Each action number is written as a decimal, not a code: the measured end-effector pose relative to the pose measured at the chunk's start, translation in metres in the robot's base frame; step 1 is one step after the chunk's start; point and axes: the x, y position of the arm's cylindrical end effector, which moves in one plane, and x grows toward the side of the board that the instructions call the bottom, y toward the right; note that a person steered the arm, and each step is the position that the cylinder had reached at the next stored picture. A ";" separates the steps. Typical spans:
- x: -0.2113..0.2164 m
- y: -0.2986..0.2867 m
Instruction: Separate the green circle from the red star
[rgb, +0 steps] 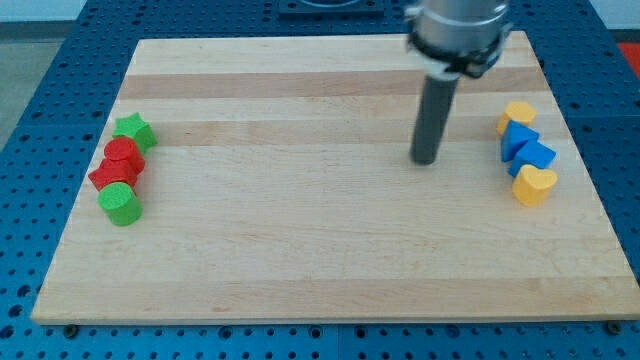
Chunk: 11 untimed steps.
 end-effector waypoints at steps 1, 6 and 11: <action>0.067 -0.048; 0.043 -0.376; 0.065 -0.302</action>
